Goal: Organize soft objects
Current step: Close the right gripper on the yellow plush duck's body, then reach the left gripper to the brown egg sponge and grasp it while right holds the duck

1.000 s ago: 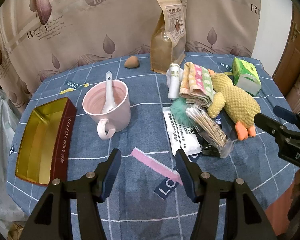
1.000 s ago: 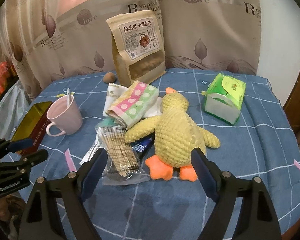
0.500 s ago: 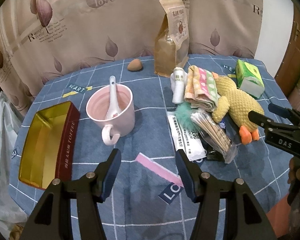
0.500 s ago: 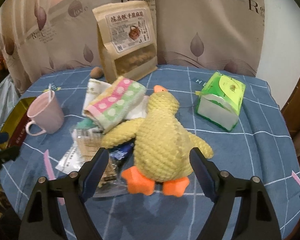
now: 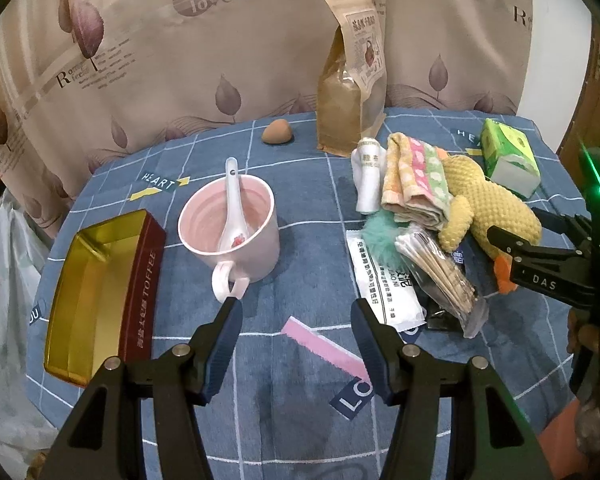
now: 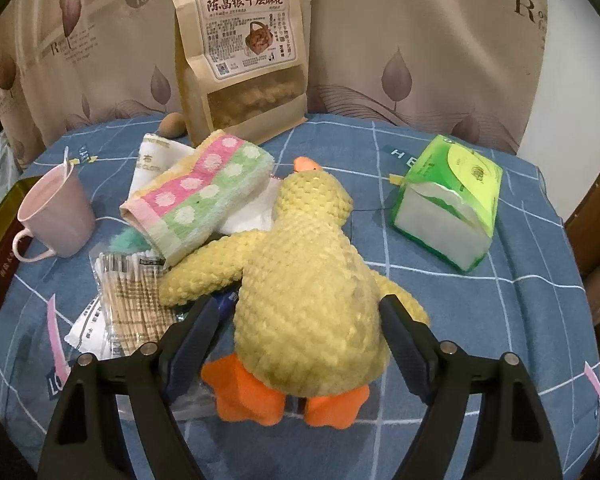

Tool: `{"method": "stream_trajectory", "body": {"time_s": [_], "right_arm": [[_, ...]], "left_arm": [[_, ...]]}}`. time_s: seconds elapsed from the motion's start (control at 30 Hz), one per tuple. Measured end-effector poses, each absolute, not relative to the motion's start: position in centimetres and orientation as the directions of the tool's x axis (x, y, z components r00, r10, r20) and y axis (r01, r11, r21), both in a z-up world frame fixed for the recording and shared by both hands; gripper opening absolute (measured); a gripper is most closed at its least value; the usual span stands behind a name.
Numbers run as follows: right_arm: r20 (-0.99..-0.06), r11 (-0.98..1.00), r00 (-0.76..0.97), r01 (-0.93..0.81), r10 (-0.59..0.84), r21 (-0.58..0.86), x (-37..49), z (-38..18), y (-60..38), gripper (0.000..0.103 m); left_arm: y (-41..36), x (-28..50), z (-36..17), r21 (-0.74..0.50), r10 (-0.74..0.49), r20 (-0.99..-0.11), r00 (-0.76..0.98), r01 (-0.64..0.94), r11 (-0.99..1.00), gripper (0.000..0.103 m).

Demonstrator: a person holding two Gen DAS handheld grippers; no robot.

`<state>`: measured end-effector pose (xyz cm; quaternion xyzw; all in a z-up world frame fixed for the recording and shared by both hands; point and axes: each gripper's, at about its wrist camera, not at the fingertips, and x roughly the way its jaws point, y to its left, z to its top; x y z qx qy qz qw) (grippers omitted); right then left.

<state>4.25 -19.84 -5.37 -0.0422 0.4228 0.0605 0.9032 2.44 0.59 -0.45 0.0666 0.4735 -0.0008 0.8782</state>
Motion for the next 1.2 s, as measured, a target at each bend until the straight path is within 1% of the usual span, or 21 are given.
{"method": "stream_trajectory", "body": {"time_s": [0.27, 0.33, 0.5, 0.7, 0.87, 0.97, 1.0, 1.07, 1.2], "right_arm": [[-0.770, 0.990, 0.634, -0.142, 0.069, -0.028, 5.2, -5.9, -20.0, 0.079], [-0.771, 0.990, 0.633, -0.140, 0.066, -0.030, 5.4, -6.1, -20.1, 0.074], [-0.770, 0.991, 0.635, -0.129, 0.058, -0.032, 6.0, -6.7, -20.3, 0.072], [-0.748, 0.993, 0.660, -0.120, 0.074, -0.008, 5.8, -7.1, -20.8, 0.064], [-0.721, 0.994, 0.688, -0.107, 0.082, 0.011, 5.5, -7.3, -21.1, 0.063], [-0.709, 0.995, 0.700, -0.101, 0.083, 0.017, 5.3, -7.4, -21.2, 0.063], [-0.706, 0.995, 0.704, -0.100, 0.080, 0.013, 5.2, -7.5, -21.1, 0.063], [-0.698, 0.995, 0.712, -0.098, 0.075, 0.006, 5.1, -7.5, -21.0, 0.063], [-0.680, 0.996, 0.730, -0.087, 0.066, 0.003, 4.9, -7.7, -21.0, 0.063]], "left_arm": [[0.3, 2.9, -0.7, 0.128, 0.070, -0.835, 0.545, 0.070, 0.989, 0.058], [0.2, 3.0, -0.7, 0.131, 0.070, -0.836, 0.544, 0.073, 0.989, 0.058], [0.2, 3.6, -0.6, 0.140, 0.072, -0.837, 0.542, 0.084, 0.987, 0.058], [1.3, 5.6, 0.9, 0.113, 0.037, -0.838, 0.545, 0.106, 0.988, 0.058], [3.5, 9.3, 2.9, 0.123, 0.039, -0.816, 0.577, 0.108, 0.986, 0.058], [4.8, 12.8, 3.6, 0.109, 0.020, -0.821, 0.571, 0.123, 0.986, 0.058], [5.1, 14.0, 3.7, 0.100, 0.002, -0.827, 0.562, 0.143, 0.985, 0.058], [5.6, 16.3, 3.5, 0.106, 0.008, -0.832, 0.554, 0.144, 0.984, 0.058], [5.3, 20.8, 2.2, 0.089, -0.042, -0.852, 0.521, 0.224, 0.971, 0.058]]}}
